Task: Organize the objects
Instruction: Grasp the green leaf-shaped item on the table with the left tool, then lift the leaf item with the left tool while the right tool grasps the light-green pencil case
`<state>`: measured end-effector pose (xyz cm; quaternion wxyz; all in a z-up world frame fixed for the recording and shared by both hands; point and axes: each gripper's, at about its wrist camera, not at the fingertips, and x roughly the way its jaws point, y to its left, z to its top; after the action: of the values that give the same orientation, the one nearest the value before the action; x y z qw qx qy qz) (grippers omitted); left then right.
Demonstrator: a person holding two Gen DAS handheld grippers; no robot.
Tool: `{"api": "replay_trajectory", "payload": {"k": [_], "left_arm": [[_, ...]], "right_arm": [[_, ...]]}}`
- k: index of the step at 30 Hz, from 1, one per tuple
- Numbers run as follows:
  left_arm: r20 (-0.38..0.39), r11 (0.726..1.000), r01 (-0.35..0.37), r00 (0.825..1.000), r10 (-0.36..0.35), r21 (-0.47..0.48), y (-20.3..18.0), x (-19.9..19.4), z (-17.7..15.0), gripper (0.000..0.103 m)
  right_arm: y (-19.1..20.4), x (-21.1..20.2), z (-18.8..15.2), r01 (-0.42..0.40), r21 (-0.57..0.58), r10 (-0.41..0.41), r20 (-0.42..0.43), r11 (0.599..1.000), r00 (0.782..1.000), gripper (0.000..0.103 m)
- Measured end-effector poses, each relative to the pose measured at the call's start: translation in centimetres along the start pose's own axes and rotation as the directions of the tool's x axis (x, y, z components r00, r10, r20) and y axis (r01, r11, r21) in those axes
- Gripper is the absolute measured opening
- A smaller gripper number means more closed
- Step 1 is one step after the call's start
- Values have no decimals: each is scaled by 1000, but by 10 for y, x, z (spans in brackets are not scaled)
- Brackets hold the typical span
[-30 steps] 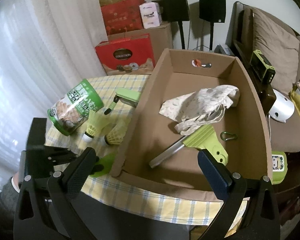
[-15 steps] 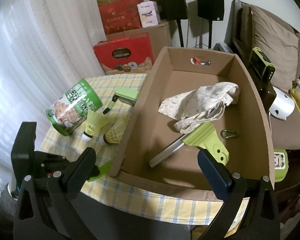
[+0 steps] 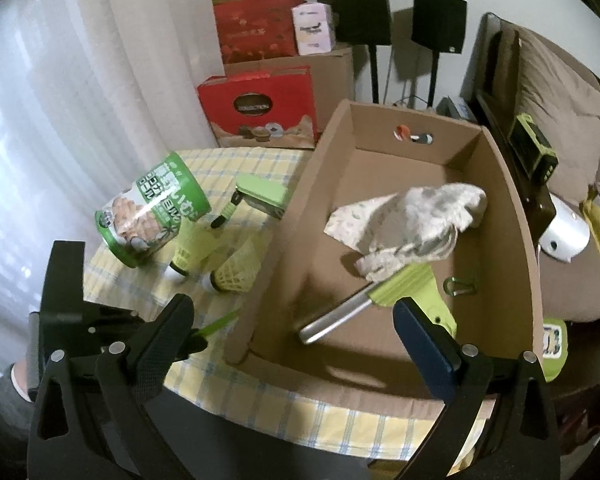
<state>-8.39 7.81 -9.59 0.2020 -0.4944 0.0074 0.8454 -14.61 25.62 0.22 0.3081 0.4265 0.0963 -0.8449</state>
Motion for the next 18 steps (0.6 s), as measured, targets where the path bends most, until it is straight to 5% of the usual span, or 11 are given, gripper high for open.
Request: {"api": "replay_trajectory", "payload": {"k": [3,9,18], "left_arm": [[37,999,29,999,-27,-33,7,-18,0,4],[101,992,34,995,-22,-119,24,-55,7,4],[171,980,0,985,35,-199,45,-94,14,4]], "right_arm": [[5,2,15,-6,-36,6,-1,999,1000,97],[19,16,47,23,-118,-25,-15,993,1000,74],[37,63,86,0,-231,-17,-72,973,997,67]]}}
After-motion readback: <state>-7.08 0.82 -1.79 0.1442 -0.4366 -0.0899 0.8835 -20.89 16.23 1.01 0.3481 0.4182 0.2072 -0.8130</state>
